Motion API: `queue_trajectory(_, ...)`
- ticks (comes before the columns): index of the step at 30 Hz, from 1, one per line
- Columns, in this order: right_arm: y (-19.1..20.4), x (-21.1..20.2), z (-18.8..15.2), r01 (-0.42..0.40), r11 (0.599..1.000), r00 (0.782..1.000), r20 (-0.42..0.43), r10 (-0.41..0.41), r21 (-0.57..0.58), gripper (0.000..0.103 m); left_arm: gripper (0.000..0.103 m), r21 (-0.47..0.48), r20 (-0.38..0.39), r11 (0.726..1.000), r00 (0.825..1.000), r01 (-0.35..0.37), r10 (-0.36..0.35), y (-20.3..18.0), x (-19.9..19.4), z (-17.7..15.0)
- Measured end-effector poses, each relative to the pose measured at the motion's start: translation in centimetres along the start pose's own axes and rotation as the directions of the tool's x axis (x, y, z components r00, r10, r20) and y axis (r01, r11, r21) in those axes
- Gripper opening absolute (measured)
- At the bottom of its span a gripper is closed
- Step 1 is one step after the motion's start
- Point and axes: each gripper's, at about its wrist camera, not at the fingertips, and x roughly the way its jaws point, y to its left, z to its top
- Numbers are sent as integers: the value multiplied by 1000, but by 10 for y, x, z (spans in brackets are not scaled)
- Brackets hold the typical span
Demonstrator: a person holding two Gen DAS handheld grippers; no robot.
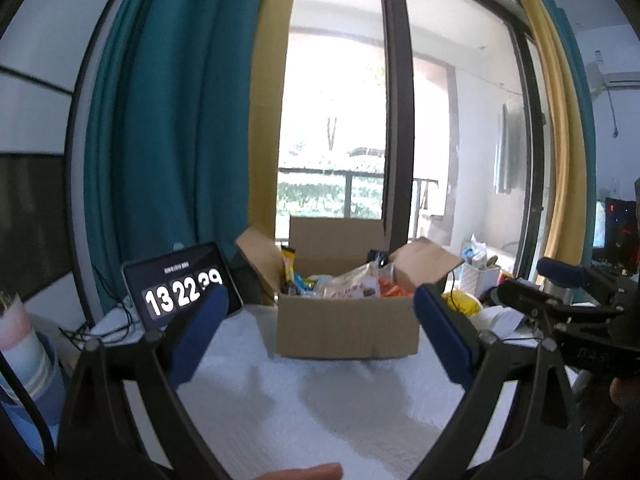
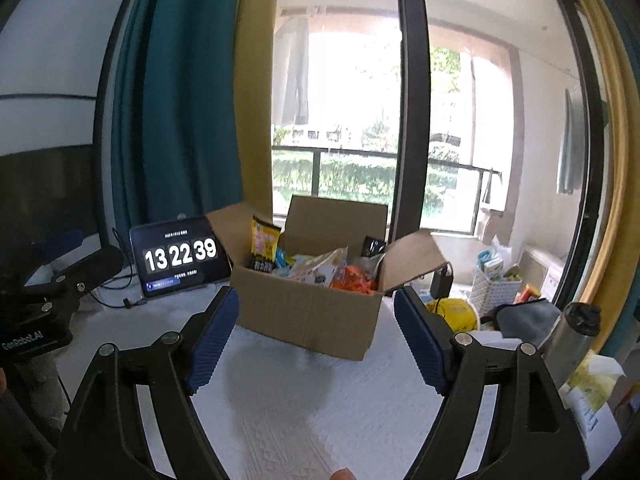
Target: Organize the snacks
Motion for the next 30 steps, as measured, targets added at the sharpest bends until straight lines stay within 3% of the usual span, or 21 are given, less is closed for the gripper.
queue_trajectory(13, -3, -32, 22, 26, 1000, 998, 62, -27, 5, 83, 95, -13, 68, 1000, 997, -19, 20, 10, -21, 34)
queue_trajectory(30, -6, -40, 29, 39, 999, 996, 83, -40, 15, 83, 96, -6, 91, 999, 995, -32, 33, 9, -24, 36)
